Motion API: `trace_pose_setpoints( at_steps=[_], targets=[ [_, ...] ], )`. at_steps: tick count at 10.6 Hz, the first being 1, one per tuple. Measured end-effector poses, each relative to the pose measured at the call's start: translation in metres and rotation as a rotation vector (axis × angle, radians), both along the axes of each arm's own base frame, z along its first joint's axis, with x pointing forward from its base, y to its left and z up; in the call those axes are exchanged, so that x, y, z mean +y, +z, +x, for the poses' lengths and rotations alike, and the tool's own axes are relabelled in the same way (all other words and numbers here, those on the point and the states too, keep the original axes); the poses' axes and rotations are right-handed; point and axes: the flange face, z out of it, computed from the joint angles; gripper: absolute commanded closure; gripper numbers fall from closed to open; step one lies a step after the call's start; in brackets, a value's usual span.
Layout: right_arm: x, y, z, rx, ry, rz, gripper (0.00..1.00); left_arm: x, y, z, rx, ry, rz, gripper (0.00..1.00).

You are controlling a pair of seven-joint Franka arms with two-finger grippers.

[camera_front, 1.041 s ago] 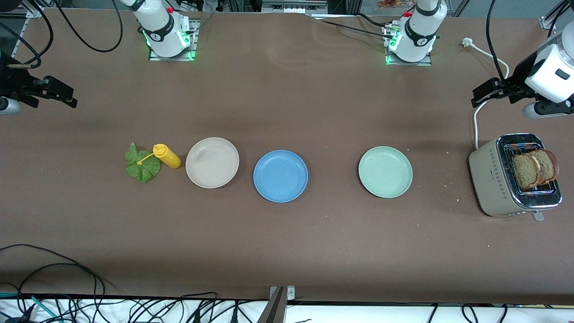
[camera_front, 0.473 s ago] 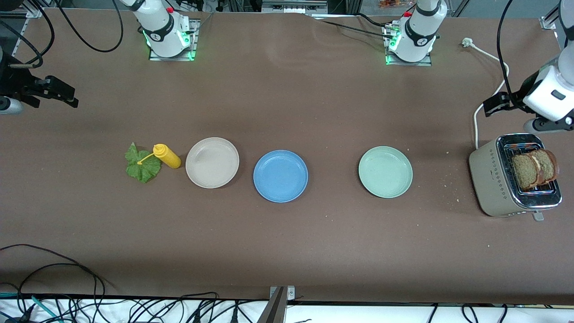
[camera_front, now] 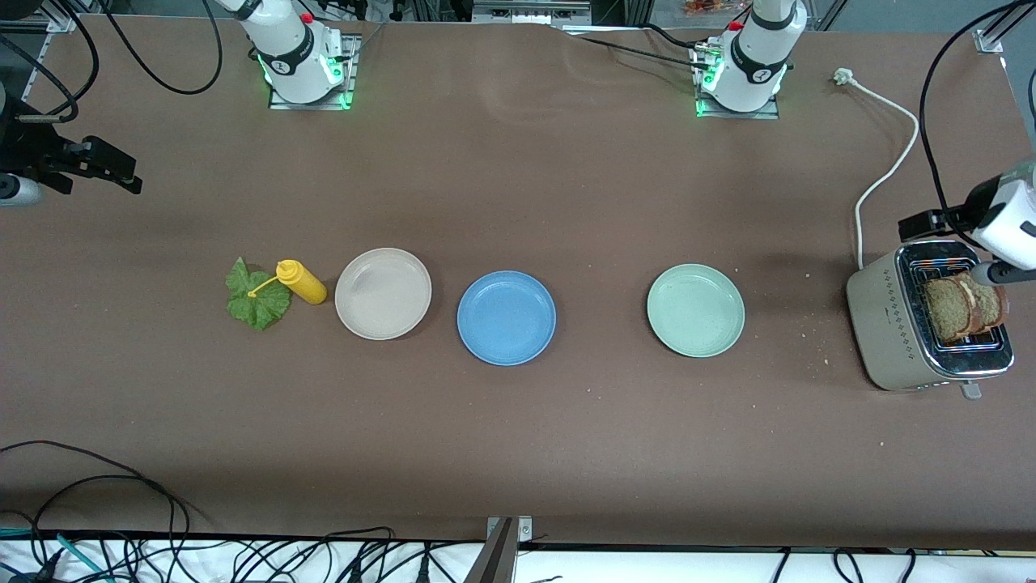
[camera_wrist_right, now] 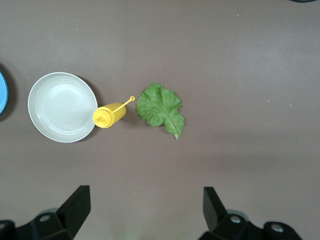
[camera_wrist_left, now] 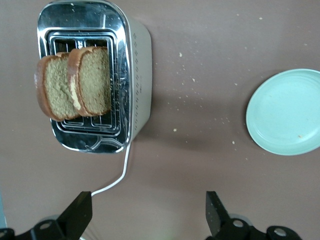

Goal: Make sandwich in blue plate with both arms
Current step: 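Move the left gripper over the toaster and grasp a bread slice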

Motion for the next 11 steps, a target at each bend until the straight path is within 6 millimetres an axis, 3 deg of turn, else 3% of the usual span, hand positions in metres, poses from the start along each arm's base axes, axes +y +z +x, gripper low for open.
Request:
trace_pose_setpoints(
  at_steps=[3,6,9,11],
  targets=[
    [0.002,0.0,0.0,0.001,0.003,0.0,0.0,0.023,-0.032,0.017,-0.004,-0.011,0.026,0.01],
    [0.012,0.002,0.0,-0.002,0.024,0.0,0.0,0.067,-0.062,0.028,-0.032,-0.063,0.007,0.03],
    [0.013,0.001,0.001,-0.001,0.027,0.0,0.0,0.115,-0.091,0.019,-0.048,-0.097,-0.009,0.03],
    [0.012,0.001,0.001,0.0,0.026,0.0,0.0,0.121,-0.102,0.014,-0.046,-0.096,-0.013,0.04]
  ],
)
